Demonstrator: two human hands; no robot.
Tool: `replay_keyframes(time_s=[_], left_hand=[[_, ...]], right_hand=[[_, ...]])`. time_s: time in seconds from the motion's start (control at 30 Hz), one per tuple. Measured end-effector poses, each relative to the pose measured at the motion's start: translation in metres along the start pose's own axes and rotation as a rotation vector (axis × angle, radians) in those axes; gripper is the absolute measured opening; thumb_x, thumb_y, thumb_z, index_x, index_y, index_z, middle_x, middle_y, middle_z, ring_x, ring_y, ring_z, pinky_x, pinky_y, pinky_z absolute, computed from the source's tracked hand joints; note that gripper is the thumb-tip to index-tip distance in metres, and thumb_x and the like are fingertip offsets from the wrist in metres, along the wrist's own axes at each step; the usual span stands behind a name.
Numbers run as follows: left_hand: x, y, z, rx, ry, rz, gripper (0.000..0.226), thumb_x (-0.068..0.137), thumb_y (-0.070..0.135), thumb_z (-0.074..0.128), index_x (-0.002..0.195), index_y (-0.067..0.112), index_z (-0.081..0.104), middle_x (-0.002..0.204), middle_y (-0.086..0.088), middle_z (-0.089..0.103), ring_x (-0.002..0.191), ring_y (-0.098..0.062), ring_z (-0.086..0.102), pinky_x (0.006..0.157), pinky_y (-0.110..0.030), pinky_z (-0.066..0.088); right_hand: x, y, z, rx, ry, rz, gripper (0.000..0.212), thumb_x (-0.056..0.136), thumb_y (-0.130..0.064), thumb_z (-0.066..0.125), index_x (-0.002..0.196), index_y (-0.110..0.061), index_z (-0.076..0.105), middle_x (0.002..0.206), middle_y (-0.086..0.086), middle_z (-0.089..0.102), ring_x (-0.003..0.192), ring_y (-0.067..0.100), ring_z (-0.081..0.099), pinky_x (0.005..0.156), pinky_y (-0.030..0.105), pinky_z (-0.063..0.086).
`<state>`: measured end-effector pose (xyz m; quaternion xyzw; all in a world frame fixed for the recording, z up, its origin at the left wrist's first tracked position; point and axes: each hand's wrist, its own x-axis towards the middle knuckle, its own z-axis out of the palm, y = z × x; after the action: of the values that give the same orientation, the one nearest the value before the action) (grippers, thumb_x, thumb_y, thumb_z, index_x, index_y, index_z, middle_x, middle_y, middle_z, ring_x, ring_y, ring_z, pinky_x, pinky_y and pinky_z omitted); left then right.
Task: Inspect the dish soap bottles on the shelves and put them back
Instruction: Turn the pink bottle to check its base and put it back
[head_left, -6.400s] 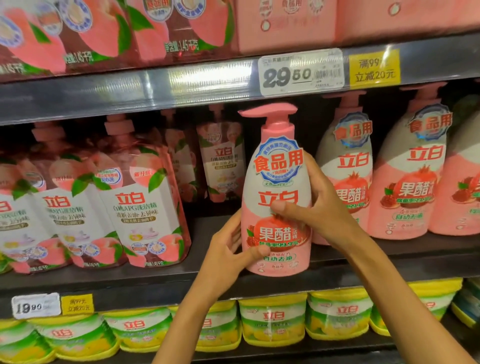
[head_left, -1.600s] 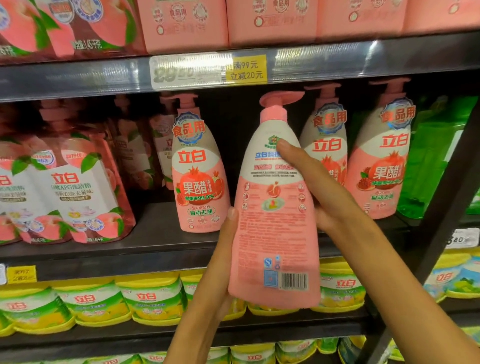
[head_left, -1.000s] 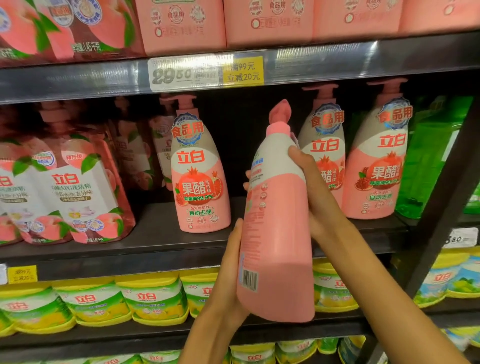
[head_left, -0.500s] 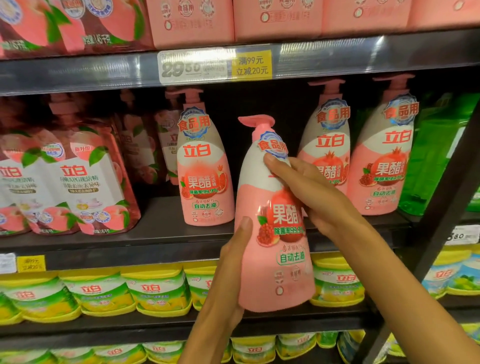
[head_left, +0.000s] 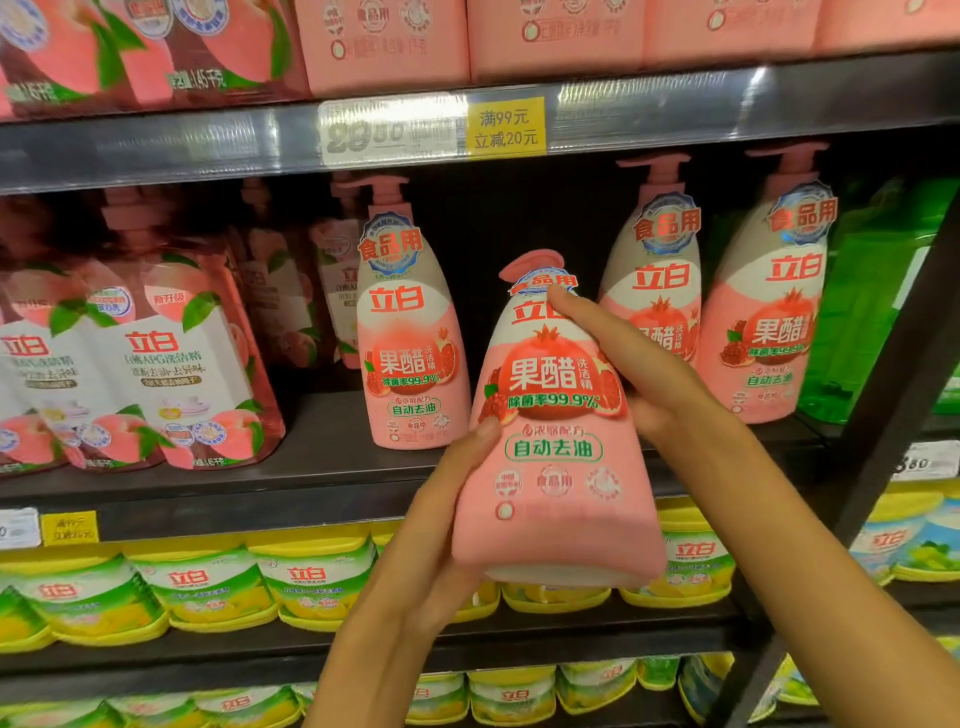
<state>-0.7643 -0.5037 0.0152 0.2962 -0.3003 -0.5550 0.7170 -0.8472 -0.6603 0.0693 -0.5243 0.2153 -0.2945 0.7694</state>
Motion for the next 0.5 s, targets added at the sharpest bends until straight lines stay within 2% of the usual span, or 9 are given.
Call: replay_keyframes(time_s=[0.1,0.2,0.27,0.3,0.33,0.37,0.4,0.43,0.5], left_hand=[[-0.008,0.011,0.011,-0.026,-0.087,-0.032,0.015,0.081,0.023,0.069,0.091,0.019,0.079,0.1,-0.006,0.075,0.092,-0.017,0.072,0.072,-0.028,0.058],[-0.009,0.013,0.016,-0.077,-0.028,-0.025,0.02,0.077,0.019,0.069,0.093,0.012,0.078,0.097,-0.013,0.075,0.086,-0.023,0.074,0.065,-0.032,0.059],[-0.01,0.015,0.014,-0.123,0.004,-0.019,0.032,0.079,0.021,0.062,0.106,0.006,0.072,0.098,-0.017,0.074,0.085,-0.027,0.073,0.064,-0.036,0.059],[-0.011,0.016,0.016,-0.164,-0.02,-0.042,0.036,0.085,0.021,0.055,0.112,0.002,0.068,0.103,-0.019,0.072,0.092,-0.03,0.072,0.072,-0.038,0.059],[-0.012,0.018,0.019,-0.207,-0.086,-0.074,0.04,0.095,0.023,0.044,0.12,-0.002,0.063,0.113,-0.022,0.067,0.104,-0.033,0.067,0.088,-0.042,0.055],[-0.012,0.015,0.019,-0.198,-0.086,-0.066,0.05,0.103,0.026,0.028,0.128,-0.007,0.054,0.125,-0.026,0.059,0.117,-0.037,0.057,0.105,-0.044,0.042],[-0.014,0.014,0.016,-0.151,-0.031,0.011,0.058,0.105,0.029,0.015,0.133,-0.01,0.046,0.133,-0.027,0.05,0.126,-0.039,0.048,0.113,-0.043,0.027],[-0.017,0.014,0.014,-0.123,-0.019,0.038,0.058,0.106,0.03,0.013,0.133,-0.011,0.044,0.135,-0.028,0.047,0.128,-0.039,0.045,0.115,-0.043,0.022],[-0.011,0.01,0.016,-0.138,-0.099,-0.053,0.037,0.099,0.019,0.045,0.122,-0.006,0.061,0.125,-0.024,0.059,0.117,-0.036,0.058,0.106,-0.044,0.04]], right_hand=[[-0.002,0.002,0.001,0.074,0.008,0.07,0.022,0.086,-0.036,0.069,0.088,-0.014,0.069,0.075,0.007,0.075,0.069,0.019,0.072,0.073,0.037,0.06],[-0.006,0.004,-0.001,0.084,-0.035,0.153,0.026,0.09,-0.035,0.064,0.096,-0.011,0.066,0.079,0.01,0.072,0.076,0.021,0.069,0.076,0.038,0.058],[-0.008,0.004,-0.001,0.079,-0.053,0.19,0.026,0.092,-0.033,0.06,0.099,-0.009,0.066,0.08,0.011,0.072,0.078,0.022,0.069,0.074,0.036,0.059],[-0.01,0.004,-0.001,0.085,-0.058,0.205,0.026,0.093,-0.033,0.058,0.098,-0.008,0.066,0.08,0.012,0.072,0.078,0.022,0.068,0.076,0.036,0.057],[-0.011,0.005,0.0,0.092,-0.062,0.215,0.026,0.094,-0.032,0.057,0.096,-0.008,0.066,0.079,0.011,0.071,0.079,0.022,0.068,0.078,0.036,0.056],[-0.012,0.005,0.001,0.095,-0.064,0.217,0.025,0.094,-0.031,0.057,0.094,-0.008,0.066,0.078,0.011,0.071,0.079,0.021,0.067,0.08,0.035,0.054],[-0.012,0.006,0.001,0.091,-0.062,0.214,0.024,0.094,-0.031,0.057,0.093,-0.008,0.066,0.078,0.01,0.07,0.08,0.021,0.066,0.082,0.035,0.052],[-0.013,0.006,0.001,0.084,-0.058,0.211,0.024,0.093,-0.03,0.058,0.096,-0.008,0.065,0.08,0.01,0.069,0.084,0.022,0.065,0.085,0.035,0.051],[-0.012,0.005,0.001,0.061,-0.052,0.206,0.028,0.092,-0.03,0.059,0.108,-0.007,0.063,0.092,0.012,0.067,0.098,0.025,0.062,0.099,0.038,0.047]])
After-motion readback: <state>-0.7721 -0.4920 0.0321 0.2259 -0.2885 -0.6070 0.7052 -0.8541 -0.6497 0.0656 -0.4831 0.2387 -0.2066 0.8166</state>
